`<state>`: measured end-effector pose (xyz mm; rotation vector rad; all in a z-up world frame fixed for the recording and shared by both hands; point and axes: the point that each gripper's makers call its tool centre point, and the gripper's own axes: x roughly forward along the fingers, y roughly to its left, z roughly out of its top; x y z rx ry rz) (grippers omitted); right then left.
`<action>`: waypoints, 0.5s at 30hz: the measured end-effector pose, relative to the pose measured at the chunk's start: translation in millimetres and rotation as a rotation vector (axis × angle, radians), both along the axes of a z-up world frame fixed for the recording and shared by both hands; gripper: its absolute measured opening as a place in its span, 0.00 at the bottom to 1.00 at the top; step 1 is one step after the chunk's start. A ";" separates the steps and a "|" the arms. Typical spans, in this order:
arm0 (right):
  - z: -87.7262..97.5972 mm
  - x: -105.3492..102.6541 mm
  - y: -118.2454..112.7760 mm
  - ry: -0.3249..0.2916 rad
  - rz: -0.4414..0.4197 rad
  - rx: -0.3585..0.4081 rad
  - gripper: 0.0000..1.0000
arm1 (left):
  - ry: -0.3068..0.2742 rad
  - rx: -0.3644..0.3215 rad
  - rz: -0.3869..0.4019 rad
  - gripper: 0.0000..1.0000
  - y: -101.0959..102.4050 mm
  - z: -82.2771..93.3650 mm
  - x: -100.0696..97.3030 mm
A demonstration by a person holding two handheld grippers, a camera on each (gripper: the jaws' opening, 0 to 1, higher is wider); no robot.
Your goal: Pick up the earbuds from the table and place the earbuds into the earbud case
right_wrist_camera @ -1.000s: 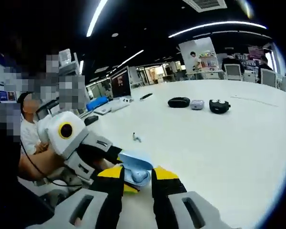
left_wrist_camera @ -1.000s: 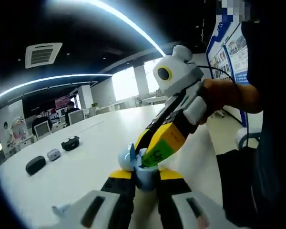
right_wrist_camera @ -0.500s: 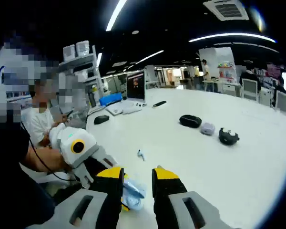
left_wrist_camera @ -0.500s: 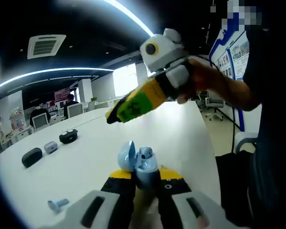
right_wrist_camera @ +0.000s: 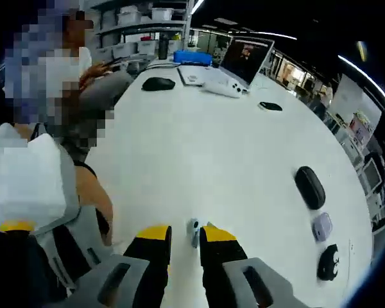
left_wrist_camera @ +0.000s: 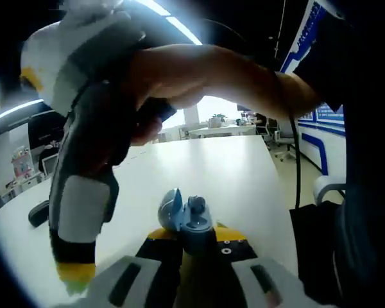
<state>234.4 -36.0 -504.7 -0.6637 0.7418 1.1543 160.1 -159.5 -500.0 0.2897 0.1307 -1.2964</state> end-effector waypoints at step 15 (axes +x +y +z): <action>-12.0 11.3 -1.1 0.004 0.000 -0.064 0.11 | 0.004 -0.002 0.000 0.19 -0.6 -1.2 -1.2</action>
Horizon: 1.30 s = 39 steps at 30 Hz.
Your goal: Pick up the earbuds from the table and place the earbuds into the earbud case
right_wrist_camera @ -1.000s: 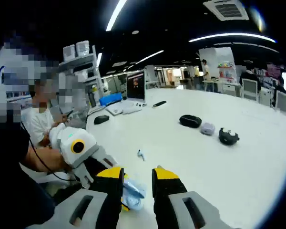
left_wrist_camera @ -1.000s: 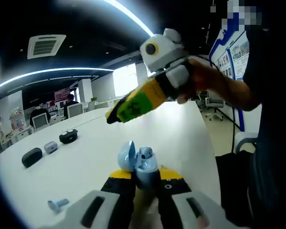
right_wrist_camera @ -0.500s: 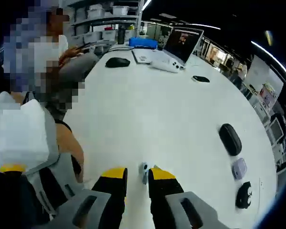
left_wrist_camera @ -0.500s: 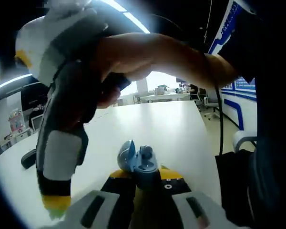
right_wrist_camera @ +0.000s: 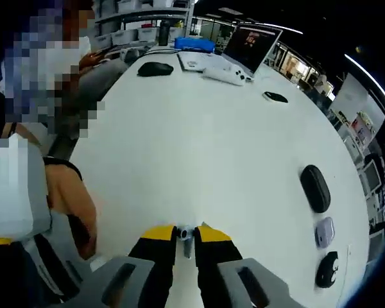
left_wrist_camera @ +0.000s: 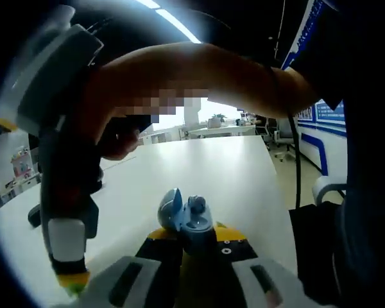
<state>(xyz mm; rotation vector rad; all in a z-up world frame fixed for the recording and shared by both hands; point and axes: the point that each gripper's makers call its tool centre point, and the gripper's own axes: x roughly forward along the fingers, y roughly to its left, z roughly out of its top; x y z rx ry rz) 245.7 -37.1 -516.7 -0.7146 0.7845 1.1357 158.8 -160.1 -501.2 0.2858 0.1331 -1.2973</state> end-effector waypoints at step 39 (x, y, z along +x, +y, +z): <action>107.2 -79.1 -110.7 -0.116 -0.273 0.746 0.09 | 0.086 -0.002 -0.009 0.18 -2.5 0.6 2.3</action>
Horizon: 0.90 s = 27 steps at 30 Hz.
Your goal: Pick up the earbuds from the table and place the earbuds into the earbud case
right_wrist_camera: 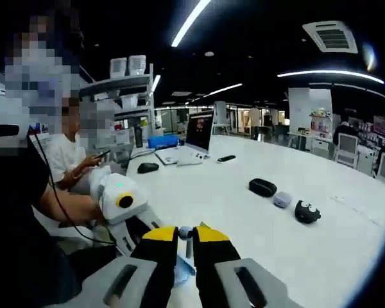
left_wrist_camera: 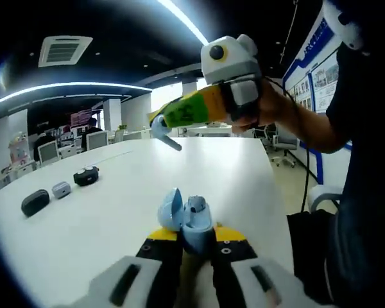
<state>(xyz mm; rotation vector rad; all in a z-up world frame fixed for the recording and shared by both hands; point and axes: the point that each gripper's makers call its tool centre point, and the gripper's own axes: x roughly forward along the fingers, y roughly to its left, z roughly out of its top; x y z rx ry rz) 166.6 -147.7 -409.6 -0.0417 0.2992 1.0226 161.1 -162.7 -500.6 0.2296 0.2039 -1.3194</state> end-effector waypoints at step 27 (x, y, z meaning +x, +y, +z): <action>-43.8 -19.0 26.9 -0.059 -0.033 0.099 0.09 | 0.056 0.013 -0.035 0.18 -0.8 -2.4 -3.0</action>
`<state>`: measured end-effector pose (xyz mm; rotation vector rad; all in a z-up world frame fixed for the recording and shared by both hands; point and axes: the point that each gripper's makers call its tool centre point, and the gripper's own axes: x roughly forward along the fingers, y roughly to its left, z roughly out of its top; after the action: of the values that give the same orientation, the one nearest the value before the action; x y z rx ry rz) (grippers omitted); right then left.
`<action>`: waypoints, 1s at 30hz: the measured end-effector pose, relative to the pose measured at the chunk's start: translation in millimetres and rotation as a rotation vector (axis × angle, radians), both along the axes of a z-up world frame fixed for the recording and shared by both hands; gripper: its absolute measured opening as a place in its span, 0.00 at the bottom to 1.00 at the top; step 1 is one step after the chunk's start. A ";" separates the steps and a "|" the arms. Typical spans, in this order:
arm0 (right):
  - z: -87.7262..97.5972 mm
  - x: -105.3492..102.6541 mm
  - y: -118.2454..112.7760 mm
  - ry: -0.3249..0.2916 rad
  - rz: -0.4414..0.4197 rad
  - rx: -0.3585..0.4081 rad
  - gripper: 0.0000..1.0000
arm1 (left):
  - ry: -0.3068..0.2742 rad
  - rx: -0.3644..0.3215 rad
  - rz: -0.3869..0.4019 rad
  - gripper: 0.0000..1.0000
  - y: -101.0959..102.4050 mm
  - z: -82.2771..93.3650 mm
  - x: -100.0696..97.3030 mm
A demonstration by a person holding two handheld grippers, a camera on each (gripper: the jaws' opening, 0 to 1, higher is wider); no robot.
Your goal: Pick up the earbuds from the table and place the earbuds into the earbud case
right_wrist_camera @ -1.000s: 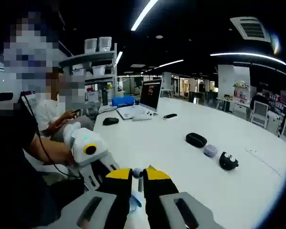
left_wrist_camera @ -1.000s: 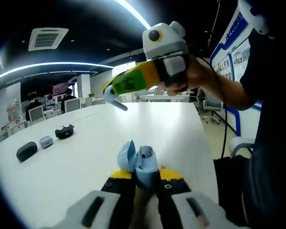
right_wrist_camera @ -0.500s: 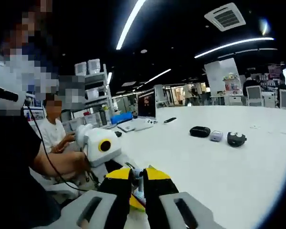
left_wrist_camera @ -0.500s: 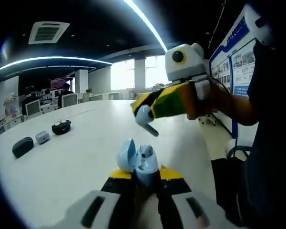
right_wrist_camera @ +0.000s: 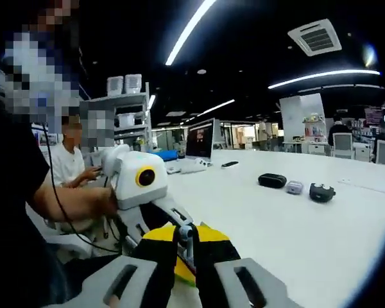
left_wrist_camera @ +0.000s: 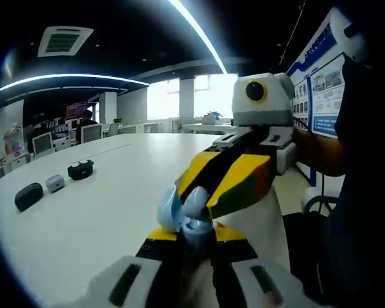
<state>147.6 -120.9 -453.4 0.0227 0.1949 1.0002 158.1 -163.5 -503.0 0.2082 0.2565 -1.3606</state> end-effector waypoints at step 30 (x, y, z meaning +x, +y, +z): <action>-0.4 -0.4 -1.3 -0.081 -0.043 0.060 0.09 | 0.011 -0.002 0.001 0.18 -0.4 -1.1 0.4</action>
<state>147.3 -122.2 -453.8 0.0412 0.0902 0.9623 158.5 -163.9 -504.1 0.1988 0.2645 -1.3608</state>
